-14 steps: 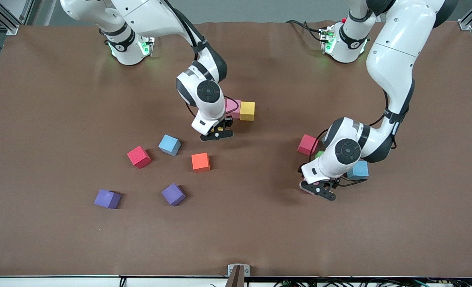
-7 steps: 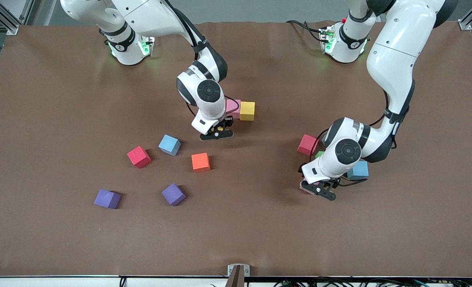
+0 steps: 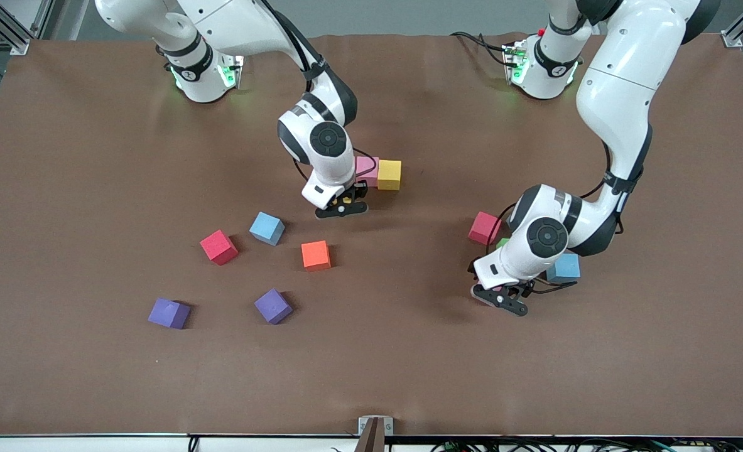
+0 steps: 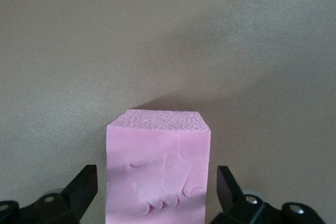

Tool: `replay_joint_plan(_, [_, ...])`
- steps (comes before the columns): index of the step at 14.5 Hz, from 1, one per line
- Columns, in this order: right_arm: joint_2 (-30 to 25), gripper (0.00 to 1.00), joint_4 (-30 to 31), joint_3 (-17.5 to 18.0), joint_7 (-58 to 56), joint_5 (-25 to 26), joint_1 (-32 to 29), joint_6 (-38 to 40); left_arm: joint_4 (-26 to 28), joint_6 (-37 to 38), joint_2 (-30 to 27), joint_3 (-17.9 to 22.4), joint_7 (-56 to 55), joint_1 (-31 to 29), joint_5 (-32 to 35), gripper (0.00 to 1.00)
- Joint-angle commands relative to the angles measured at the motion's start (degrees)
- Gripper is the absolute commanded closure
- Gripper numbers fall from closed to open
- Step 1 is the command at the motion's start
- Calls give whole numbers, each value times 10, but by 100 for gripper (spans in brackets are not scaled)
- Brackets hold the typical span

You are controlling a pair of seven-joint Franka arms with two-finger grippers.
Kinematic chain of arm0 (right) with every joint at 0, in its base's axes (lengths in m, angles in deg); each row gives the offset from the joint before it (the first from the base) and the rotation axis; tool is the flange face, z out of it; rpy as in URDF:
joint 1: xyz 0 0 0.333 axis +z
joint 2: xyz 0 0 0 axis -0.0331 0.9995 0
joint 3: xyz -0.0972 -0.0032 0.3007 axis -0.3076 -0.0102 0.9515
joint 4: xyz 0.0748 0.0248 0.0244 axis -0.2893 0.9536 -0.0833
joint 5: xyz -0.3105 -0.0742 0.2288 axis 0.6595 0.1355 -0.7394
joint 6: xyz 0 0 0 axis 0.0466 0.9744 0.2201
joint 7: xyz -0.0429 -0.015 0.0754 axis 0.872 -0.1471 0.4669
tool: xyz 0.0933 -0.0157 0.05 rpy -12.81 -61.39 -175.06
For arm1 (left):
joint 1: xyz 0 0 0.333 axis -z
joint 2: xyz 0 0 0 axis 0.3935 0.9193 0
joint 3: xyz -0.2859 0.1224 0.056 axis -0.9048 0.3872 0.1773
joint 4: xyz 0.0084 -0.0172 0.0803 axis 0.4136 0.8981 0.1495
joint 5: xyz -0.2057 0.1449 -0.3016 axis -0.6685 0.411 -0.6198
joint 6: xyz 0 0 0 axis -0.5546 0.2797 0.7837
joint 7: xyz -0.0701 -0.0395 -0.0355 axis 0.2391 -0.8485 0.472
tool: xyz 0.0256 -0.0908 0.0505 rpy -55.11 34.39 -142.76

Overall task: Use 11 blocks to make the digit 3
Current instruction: 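Lower the yellow cube below the pink cube row with the right gripper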

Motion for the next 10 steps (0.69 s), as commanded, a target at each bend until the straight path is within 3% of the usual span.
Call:
replay_joint_plan(1, [-13,96,34,-4,12,-2,14,-13,-1,-10,2,1,12,0,3,0])
replay_joint_plan(8, [-11,96,33,-4,19,-2,16,-13,-2,-11,2,1,12,1,3,0])
replay_joint_plan(10, [-11,96,33,-4,20,-2,16,-12,-3,-11,2,1,12,1,3,5])
